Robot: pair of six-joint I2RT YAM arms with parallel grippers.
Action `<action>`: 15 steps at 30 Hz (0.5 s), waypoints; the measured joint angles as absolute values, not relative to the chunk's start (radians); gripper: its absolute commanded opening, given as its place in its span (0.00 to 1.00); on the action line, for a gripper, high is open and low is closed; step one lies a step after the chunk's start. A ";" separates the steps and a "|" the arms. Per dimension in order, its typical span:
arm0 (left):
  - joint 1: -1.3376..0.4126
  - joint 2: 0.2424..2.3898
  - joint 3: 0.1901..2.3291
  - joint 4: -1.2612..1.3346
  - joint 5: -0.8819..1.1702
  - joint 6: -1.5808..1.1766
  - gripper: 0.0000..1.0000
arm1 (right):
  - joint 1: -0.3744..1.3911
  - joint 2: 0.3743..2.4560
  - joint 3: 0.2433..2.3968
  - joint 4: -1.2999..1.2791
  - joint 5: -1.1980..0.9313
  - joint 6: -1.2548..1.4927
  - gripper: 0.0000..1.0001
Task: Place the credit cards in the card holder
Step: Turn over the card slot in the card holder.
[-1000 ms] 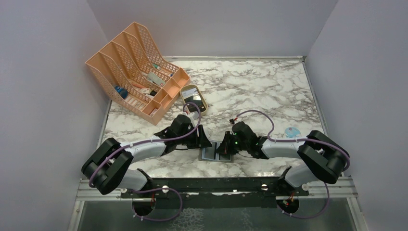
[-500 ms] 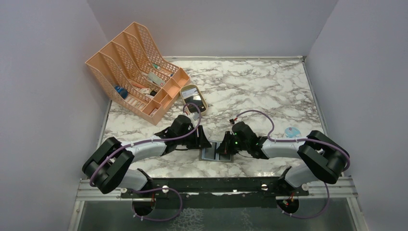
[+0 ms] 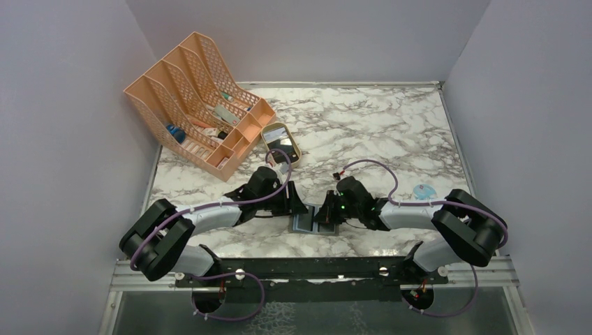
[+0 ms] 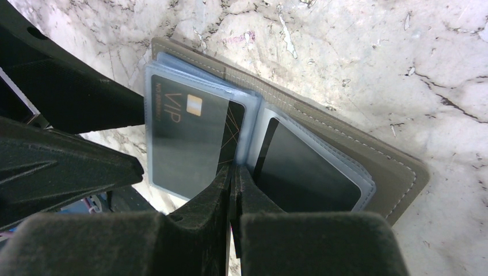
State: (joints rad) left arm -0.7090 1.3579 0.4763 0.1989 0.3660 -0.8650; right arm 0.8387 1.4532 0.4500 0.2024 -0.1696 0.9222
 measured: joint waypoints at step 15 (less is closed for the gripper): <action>-0.724 1.316 0.476 0.257 0.411 -0.926 0.53 | 0.842 1.352 0.472 0.093 -0.133 0.876 0.48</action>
